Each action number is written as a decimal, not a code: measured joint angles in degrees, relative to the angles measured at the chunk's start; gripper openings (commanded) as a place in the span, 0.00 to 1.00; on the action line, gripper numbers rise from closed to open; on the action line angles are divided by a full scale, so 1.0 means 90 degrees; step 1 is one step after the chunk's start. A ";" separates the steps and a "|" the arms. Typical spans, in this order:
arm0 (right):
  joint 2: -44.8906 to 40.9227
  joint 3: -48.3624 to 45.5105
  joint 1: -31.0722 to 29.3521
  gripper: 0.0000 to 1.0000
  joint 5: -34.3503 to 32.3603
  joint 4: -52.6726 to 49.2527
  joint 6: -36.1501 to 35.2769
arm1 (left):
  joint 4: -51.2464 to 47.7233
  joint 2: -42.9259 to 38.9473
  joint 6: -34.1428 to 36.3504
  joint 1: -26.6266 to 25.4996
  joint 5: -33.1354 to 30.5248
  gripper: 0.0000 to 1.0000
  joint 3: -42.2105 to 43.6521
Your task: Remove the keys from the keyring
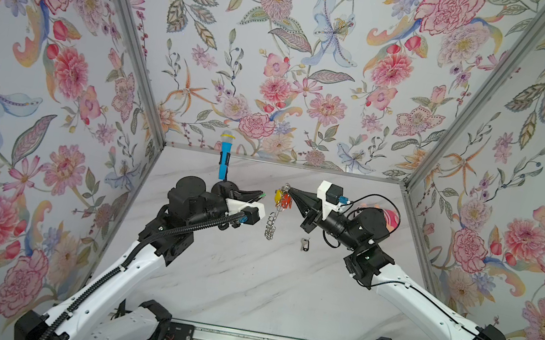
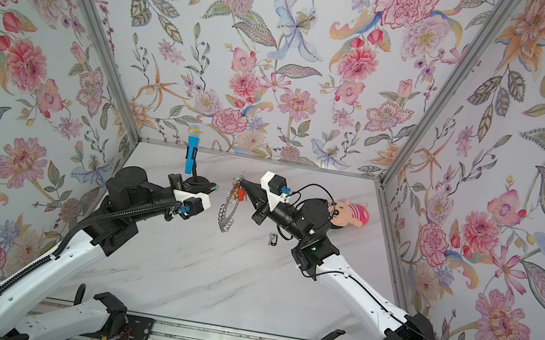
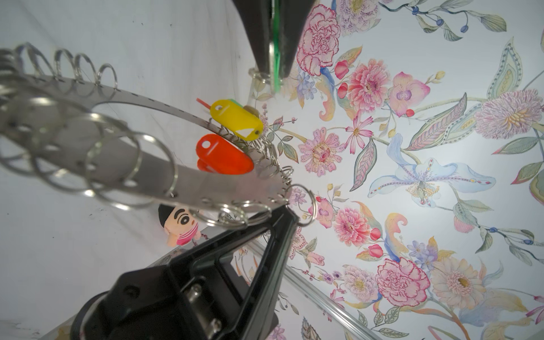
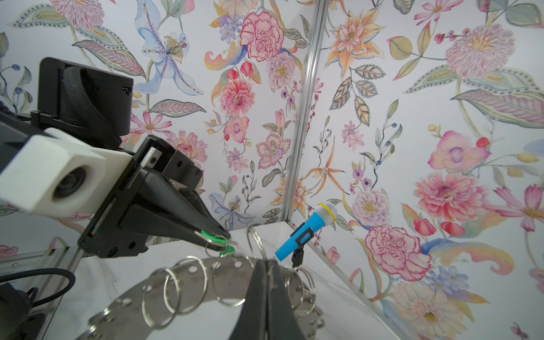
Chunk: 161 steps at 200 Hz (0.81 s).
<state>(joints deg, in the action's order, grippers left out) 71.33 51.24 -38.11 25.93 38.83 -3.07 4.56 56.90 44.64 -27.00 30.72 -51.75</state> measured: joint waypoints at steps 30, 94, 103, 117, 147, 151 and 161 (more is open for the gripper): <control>-0.0180 -0.0083 0.0398 0.00 -0.0056 -0.0308 -0.0168 | 0.0685 -0.0185 -0.1013 0.0000 -0.0158 0.00 0.0801; -0.0651 -0.0335 0.1107 0.00 -0.0124 -0.1076 -0.0427 | 0.2443 0.0493 -0.3203 -0.0279 -0.0471 0.00 0.2208; -0.0716 -0.0374 0.1178 0.00 -0.0124 -0.1149 -0.0447 | 0.2613 0.0792 -0.3417 -0.0389 -0.0532 0.00 0.2254; -0.0818 -0.0427 0.1260 0.00 -0.0126 -0.1273 -0.0469 | 0.2897 0.1285 -0.3752 -0.0529 -0.0636 0.00 0.2251; -0.1061 -0.0585 0.1370 0.00 -0.0124 -0.1457 -0.0478 | 0.3529 0.2300 -0.4384 -0.0692 -0.0797 0.00 0.2181; -0.1095 -0.0602 0.1389 0.00 -0.0126 -0.1494 -0.0495 | 0.3568 0.2467 -0.4452 -0.0724 -0.0814 0.00 0.2130; -0.1168 -0.0644 0.1430 0.00 -0.0129 -0.1554 -0.0520 | 0.3682 0.2829 -0.4605 -0.0797 -0.0850 0.00 0.1979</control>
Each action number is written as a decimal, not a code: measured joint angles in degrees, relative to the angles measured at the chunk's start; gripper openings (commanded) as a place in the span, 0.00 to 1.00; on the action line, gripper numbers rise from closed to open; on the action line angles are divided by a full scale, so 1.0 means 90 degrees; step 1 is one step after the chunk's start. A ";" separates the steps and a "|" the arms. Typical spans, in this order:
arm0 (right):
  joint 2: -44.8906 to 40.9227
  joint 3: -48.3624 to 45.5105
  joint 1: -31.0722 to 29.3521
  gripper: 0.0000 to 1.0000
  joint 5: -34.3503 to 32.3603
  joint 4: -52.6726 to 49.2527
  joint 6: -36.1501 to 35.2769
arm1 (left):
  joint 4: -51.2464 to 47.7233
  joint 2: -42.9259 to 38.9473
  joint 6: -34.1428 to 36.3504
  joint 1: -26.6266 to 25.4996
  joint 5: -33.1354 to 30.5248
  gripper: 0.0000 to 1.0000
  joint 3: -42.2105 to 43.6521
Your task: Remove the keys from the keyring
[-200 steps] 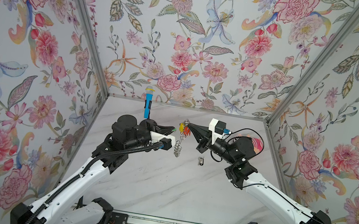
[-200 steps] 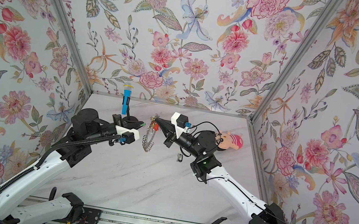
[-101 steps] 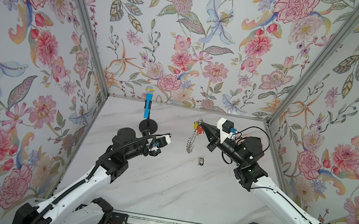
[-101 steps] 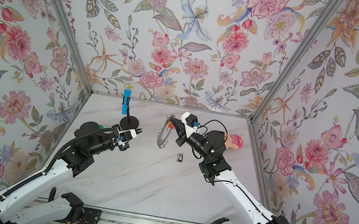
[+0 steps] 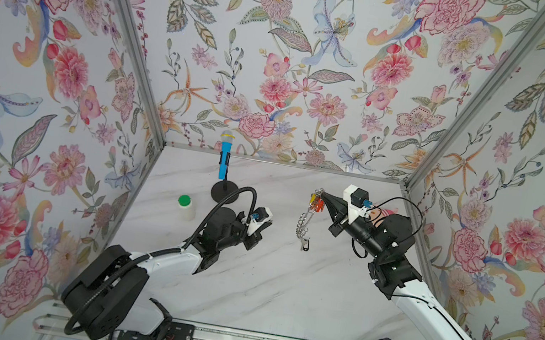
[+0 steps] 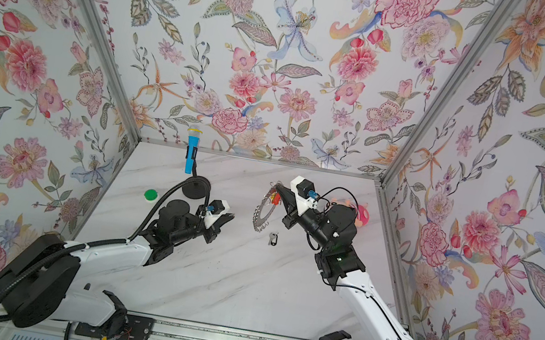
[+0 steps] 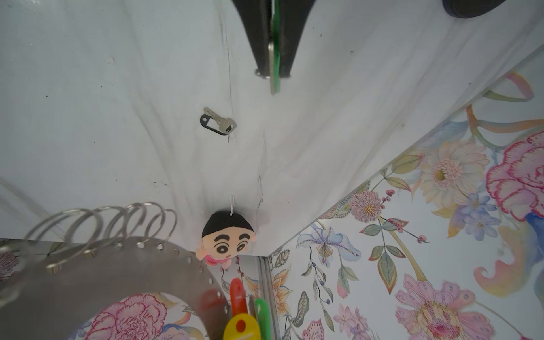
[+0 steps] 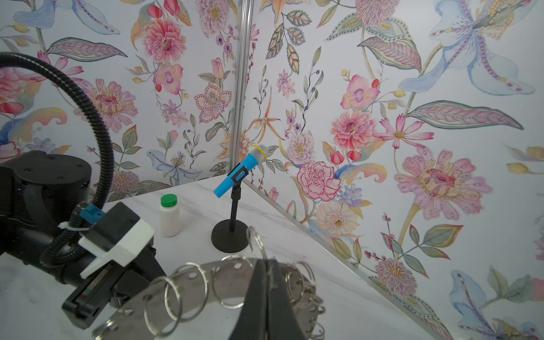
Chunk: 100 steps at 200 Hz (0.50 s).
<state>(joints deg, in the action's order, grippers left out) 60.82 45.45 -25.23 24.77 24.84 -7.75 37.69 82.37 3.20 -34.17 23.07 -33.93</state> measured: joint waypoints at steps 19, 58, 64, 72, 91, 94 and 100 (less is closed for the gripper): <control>-0.0165 -0.0078 0.0100 0.00 -0.0034 -0.0158 -0.0056 | 0.0267 0.0680 -0.0304 -0.0129 -0.0080 0.00 -0.0311; -0.0447 -0.0180 0.0306 0.00 -0.0148 -0.0350 -0.0148 | 0.0595 0.1960 -0.0835 -0.0447 -0.0141 0.00 -0.1003; -0.0488 -0.0194 0.0345 0.00 -0.0165 -0.0374 -0.0165 | 0.0656 0.2106 -0.0930 -0.0495 -0.0143 0.00 -0.1056; -0.0537 -0.0206 0.0393 0.00 -0.0177 -0.0420 -0.0170 | 0.0695 0.2278 -0.1037 -0.0551 -0.0146 0.00 -0.1127; -0.0641 -0.0238 0.0488 0.00 -0.0197 -0.0522 -0.0170 | 0.0721 0.2681 -0.1304 -0.0690 -0.0165 0.00 -0.1319; -0.0653 -0.0243 0.0498 0.00 -0.0204 -0.0527 -0.0172 | 0.0724 0.2737 -0.1338 -0.0714 -0.0168 0.00 -0.1355; -0.0670 -0.0250 0.0522 0.00 -0.0209 -0.0532 -0.0172 | 0.0716 0.2844 -0.1411 -0.0755 -0.0168 0.00 -0.1430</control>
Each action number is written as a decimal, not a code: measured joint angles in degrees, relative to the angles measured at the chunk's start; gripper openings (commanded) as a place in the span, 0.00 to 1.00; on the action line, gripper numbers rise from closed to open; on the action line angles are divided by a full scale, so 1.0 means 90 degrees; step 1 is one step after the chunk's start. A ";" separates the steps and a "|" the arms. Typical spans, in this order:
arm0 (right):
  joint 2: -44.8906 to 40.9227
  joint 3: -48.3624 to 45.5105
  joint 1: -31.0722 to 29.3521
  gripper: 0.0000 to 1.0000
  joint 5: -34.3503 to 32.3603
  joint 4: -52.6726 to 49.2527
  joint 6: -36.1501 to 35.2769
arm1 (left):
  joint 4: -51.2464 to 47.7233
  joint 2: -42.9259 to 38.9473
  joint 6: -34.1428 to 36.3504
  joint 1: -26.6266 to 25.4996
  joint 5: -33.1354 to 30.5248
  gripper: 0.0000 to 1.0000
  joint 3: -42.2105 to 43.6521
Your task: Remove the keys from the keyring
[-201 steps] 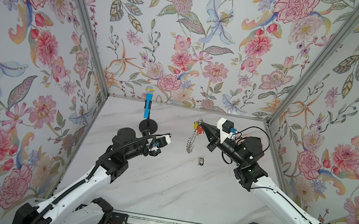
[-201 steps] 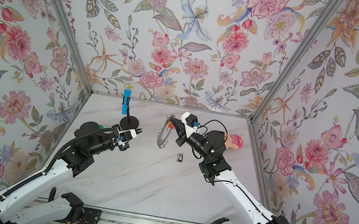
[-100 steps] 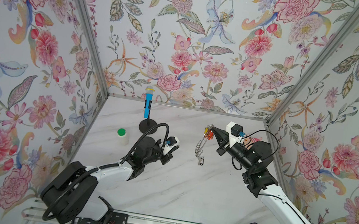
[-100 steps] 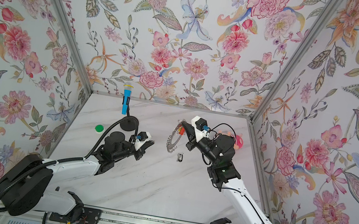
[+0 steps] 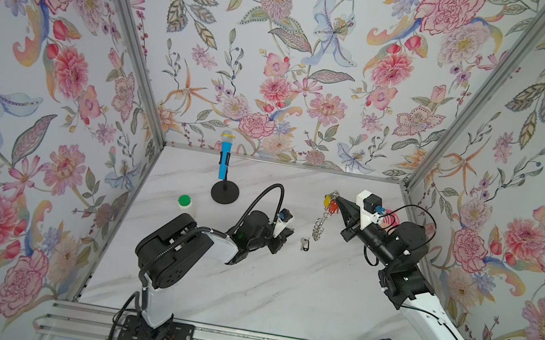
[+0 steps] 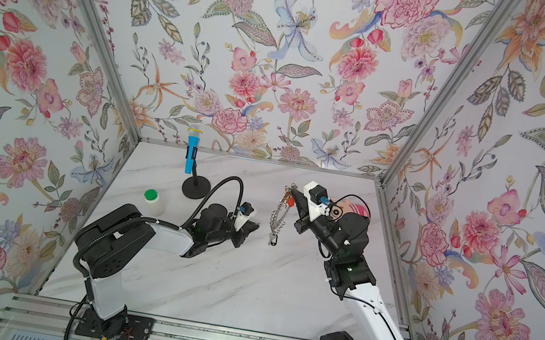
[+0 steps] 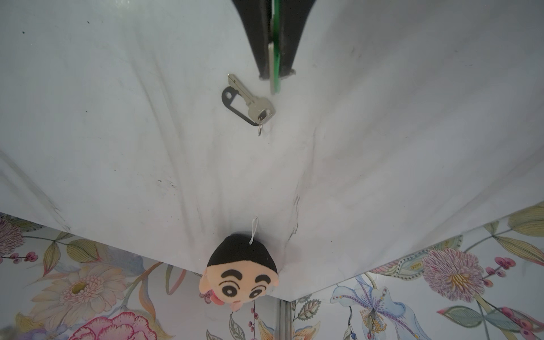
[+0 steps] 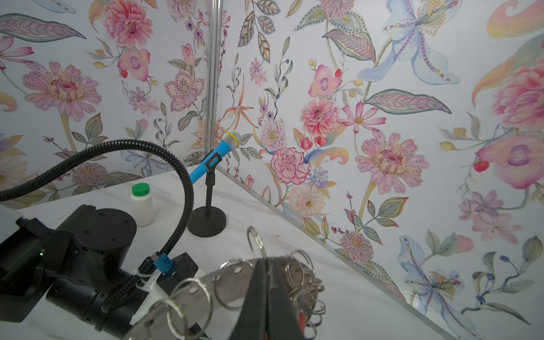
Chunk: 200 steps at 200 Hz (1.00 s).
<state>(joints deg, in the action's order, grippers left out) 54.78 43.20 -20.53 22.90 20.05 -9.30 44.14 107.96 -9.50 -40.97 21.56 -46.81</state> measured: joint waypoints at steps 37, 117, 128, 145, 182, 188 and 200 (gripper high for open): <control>-0.0041 -0.0041 0.0041 0.00 -0.0002 -0.0066 0.0002 | -0.0049 0.0461 -0.0427 -0.0197 -0.0114 0.00 -0.0381; -0.0066 -0.0158 0.0090 0.00 -0.0029 -0.0165 0.0007 | -0.0401 0.1132 -0.1103 -0.0313 -0.0163 0.04 -0.1032; -0.0066 -0.0160 0.0090 0.00 -0.0034 -0.0163 0.0010 | -0.0398 0.1185 -0.1168 -0.0318 -0.0163 0.05 -0.1076; -0.0063 -0.0160 0.0090 0.00 -0.0041 -0.0163 0.0010 | -0.0444 0.1243 -0.1234 -0.0318 -0.0163 0.10 -0.1110; -0.0063 -0.0160 0.0090 0.00 -0.0046 -0.0168 0.0012 | -0.0476 0.1273 -0.1345 -0.0321 -0.0165 0.25 -0.1139; -0.0063 -0.0160 0.0090 0.00 -0.0044 -0.0177 0.0012 | -0.0478 0.1273 -0.1362 -0.0321 -0.0170 0.29 -0.1141; -0.0063 -0.0160 0.0090 0.00 -0.0041 -0.0211 0.0015 | -0.0500 0.1270 -0.1345 -0.0321 -0.0163 0.33 -0.1141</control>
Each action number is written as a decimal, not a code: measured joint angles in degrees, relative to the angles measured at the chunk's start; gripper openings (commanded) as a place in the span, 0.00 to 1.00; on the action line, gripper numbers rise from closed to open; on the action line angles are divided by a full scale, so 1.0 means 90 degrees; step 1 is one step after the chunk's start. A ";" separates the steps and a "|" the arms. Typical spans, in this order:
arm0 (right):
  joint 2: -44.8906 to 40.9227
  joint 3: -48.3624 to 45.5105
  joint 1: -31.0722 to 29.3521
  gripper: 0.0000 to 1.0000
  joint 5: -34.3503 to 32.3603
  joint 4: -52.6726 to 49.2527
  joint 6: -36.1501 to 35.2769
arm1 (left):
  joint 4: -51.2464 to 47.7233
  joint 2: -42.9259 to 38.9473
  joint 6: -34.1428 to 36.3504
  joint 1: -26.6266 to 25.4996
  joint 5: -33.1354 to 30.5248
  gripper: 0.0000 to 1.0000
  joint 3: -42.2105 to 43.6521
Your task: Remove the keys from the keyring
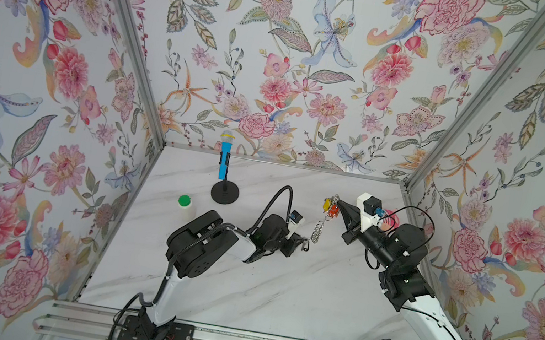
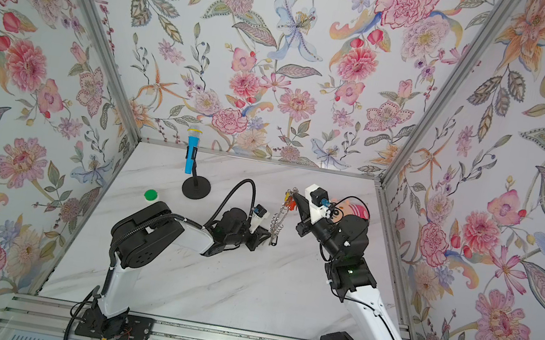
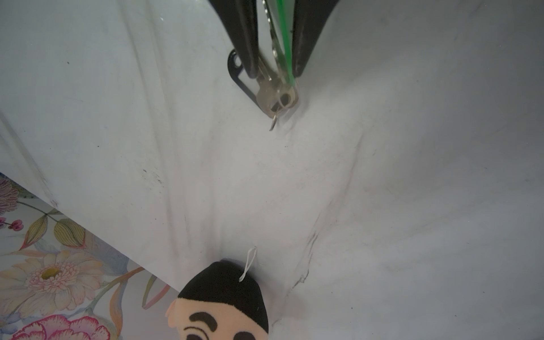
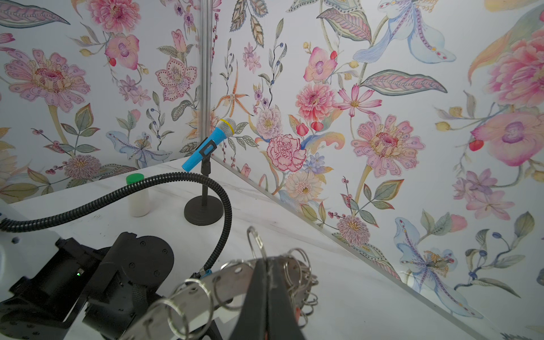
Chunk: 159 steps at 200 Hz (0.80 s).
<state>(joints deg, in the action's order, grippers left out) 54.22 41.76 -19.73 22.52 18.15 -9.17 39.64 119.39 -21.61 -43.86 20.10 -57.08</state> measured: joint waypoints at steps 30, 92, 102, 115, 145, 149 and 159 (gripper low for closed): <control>0.0034 0.0000 0.0000 0.00 0.0061 -0.0078 0.0029 | -0.0151 -0.0109 0.0017 0.0002 -0.0029 0.41 0.0017; 0.0408 0.0000 -0.0350 0.00 0.0112 -0.0078 0.0165 | -0.0544 -0.1647 0.0282 0.0168 -0.0121 0.57 0.0614; 0.0503 0.0000 -0.0503 0.00 0.0087 -0.0063 0.0168 | -0.0631 -0.1987 0.0350 0.0274 -0.0134 0.62 0.0833; 0.0634 0.0000 -0.0709 0.00 0.0051 -0.0039 0.0168 | -0.0843 -0.2404 0.0466 0.0449 -0.0168 0.68 0.1078; 0.0937 0.0000 -0.1168 0.00 -0.0158 0.0058 0.0165 | -0.1552 -0.3351 0.0719 0.0942 -0.0313 0.75 0.1484; 0.0984 0.0000 -0.1234 0.00 -0.0209 0.0070 0.0165 | -0.1647 -0.3487 0.0741 0.1030 -0.0316 0.76 0.1518; 0.1093 0.0000 -0.1375 0.00 -0.0301 0.0100 0.0165 | -0.1855 -0.3823 0.0823 0.1217 -0.0347 0.79 0.1608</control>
<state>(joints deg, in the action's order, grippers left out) 64.05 41.76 -32.10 19.81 19.05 -7.68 22.94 84.99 -14.20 -32.91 16.97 -42.61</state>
